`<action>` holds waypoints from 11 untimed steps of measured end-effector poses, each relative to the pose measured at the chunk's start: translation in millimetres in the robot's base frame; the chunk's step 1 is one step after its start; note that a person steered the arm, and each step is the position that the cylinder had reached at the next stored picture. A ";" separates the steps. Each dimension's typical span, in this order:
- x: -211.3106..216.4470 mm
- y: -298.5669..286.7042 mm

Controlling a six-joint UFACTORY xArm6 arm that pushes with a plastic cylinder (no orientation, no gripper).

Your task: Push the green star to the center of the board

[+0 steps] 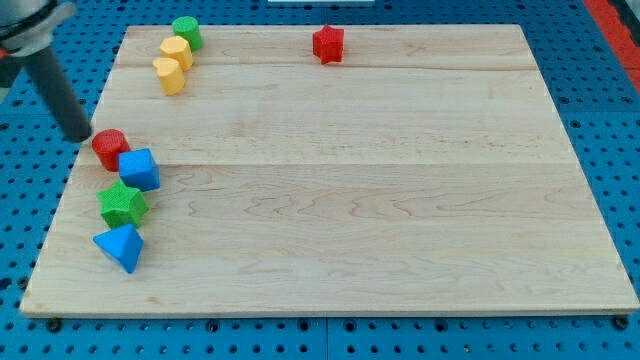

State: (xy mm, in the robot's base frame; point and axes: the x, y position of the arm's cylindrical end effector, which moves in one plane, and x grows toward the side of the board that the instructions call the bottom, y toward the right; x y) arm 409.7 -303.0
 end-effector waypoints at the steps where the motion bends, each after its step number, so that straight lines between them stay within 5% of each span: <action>1: 33.7 -0.3; 2: 106.4 24.1; 3: 116.6 68.9; 5: 52.9 161.0; 6: 55.9 232.5; 8: 92.3 264.5; 11: -45.9 378.8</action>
